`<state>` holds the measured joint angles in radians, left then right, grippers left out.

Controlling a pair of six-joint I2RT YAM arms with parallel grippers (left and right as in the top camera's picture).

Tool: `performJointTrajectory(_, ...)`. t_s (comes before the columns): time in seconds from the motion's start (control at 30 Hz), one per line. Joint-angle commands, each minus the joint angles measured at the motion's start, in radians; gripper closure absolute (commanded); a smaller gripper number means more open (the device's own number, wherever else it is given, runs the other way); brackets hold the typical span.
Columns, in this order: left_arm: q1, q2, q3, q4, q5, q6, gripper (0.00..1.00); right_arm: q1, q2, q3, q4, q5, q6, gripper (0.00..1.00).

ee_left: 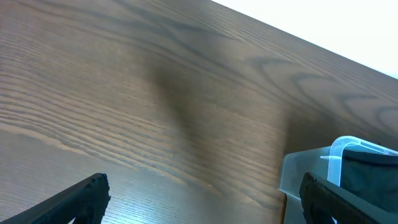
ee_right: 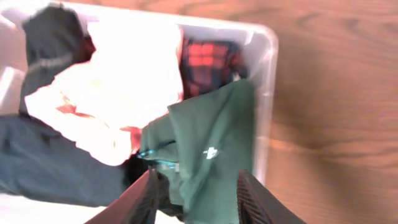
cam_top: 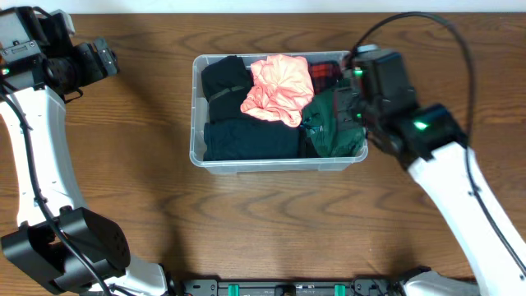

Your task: Pack container

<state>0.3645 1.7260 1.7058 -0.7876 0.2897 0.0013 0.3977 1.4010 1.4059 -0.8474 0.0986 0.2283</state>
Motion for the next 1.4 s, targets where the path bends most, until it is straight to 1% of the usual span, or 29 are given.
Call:
performJointTrajectory(0.0,0.001,-0.007,-0.001,0.000,0.013,0.013,0.02,-0.076,-0.011,0.000,-0.024,0.002,0.010,0.54)
performJointTrajectory(0.07,0.001,-0.007,-0.001,0.000,0.013,0.013,0.02,-0.132,-0.015,0.000,-0.044,0.001,0.031,0.50)
performJointTrajectory(0.27,0.001,-0.007,-0.001,0.000,0.013,0.013,0.02,-0.328,-0.015,0.000,-0.057,-0.002,0.037,0.16)
performJointTrajectory(0.3,0.001,-0.007,-0.001,0.000,0.013,0.013,0.02,-0.364,-0.015,0.000,-0.053,-0.002,0.037,0.08)
performJointTrajectory(0.33,0.001,-0.007,-0.001,0.000,0.013,0.013,0.02,-0.394,-0.015,0.000,-0.050,-0.002,0.037,0.03)
performJointTrajectory(0.37,0.001,-0.007,-0.001,0.000,0.013,0.013,0.02,-0.424,-0.014,0.000,-0.045,-0.002,0.037,0.01)
performJointTrajectory(0.47,0.001,-0.007,-0.001,0.000,0.013,0.013,0.02,-0.521,-0.014,0.000,-0.032,-0.002,0.038,0.01)
performJointTrajectory(0.67,0.001,-0.007,-0.001,0.000,0.013,0.013,0.02,-0.688,-0.013,0.000,-0.027,-0.002,0.087,0.01)
performJointTrajectory(0.8,0.000,-0.007,-0.001,0.053,0.013,0.013,0.02,-0.751,-0.013,0.000,-0.029,-0.001,0.086,0.01)
performJointTrajectory(0.93,0.000,-0.007,-0.001,0.083,0.014,0.011,0.02,-0.766,-0.013,0.000,-0.029,-0.001,0.085,0.01)
performJointTrajectory(1.03,0.001,-0.007,-0.001,0.146,0.014,-0.052,0.02,-0.765,-0.013,0.000,-0.029,-0.001,0.086,0.01)
performJointTrajectory(1.07,0.001,-0.007,-0.001,0.153,0.013,-0.055,0.02,-0.765,-0.013,0.000,-0.029,-0.002,0.086,0.01)
performJointTrajectory(1.37,0.001,-0.007,-0.001,0.143,0.013,-0.055,0.02,-0.765,-0.013,0.000,-0.029,-0.001,0.086,0.01)
